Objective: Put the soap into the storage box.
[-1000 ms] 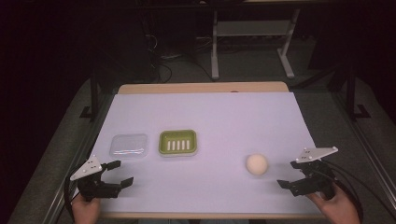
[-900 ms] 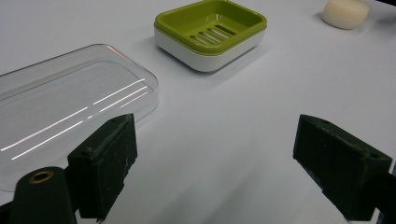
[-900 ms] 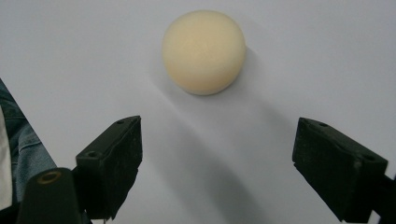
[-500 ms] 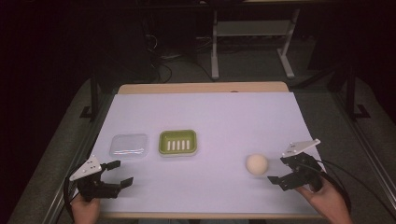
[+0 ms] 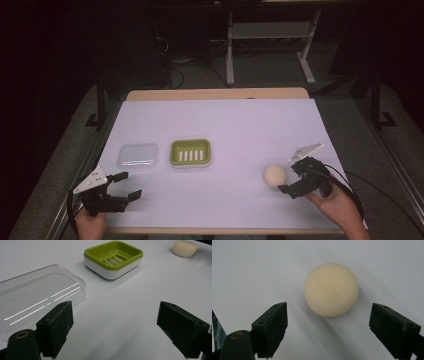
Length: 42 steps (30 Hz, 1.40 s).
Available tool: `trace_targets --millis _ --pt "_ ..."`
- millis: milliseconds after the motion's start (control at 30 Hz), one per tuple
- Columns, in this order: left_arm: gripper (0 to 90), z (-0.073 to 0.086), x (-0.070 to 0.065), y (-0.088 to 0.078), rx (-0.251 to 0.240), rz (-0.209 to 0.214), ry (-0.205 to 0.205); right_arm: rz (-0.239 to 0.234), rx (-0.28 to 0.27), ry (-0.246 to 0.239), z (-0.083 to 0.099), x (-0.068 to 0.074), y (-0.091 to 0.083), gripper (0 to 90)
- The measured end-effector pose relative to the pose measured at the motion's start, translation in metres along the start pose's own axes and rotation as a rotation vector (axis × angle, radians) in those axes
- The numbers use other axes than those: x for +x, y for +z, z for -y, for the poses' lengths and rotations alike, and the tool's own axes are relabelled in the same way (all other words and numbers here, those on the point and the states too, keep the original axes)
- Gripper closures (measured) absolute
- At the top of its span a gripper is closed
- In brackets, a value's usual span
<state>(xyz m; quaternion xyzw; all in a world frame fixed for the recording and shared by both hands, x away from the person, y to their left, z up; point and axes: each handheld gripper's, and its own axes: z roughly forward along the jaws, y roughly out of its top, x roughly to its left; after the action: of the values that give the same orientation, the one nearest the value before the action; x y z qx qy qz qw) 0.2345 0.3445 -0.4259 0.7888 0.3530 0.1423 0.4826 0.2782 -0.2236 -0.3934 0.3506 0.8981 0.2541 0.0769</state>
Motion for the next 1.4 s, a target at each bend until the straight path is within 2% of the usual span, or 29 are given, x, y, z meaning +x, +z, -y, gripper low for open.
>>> trace_targets --millis 233,400,733,1000,1133,1400 --pt "12.8 0.000 0.000 0.000 0.000 0.001 0.000 -0.017 0.024 -0.006 -0.009 0.000 0.009 14.6" --pt "12.9 0.000 0.001 -0.001 -0.001 0.001 0.000 -0.019 0.036 -0.023 -0.016 0.000 0.013 14.6" --pt "12.8 0.000 0.001 -0.001 0.000 0.002 0.001 -0.013 0.074 -0.021 -0.028 -0.001 0.026 14.6" --pt "12.8 0.000 0.001 -0.001 -0.001 0.001 0.002 -0.015 0.106 -0.024 -0.030 -0.003 0.038 14.6" --pt "12.8 0.000 0.001 -0.001 -0.004 0.003 0.000 -0.001 0.128 -0.031 -0.031 -0.002 0.043 14.6" --pt "12.8 0.000 0.001 -0.001 -0.005 0.005 -0.002 0.011 0.139 -0.033 -0.032 -0.001 0.050 15.6"
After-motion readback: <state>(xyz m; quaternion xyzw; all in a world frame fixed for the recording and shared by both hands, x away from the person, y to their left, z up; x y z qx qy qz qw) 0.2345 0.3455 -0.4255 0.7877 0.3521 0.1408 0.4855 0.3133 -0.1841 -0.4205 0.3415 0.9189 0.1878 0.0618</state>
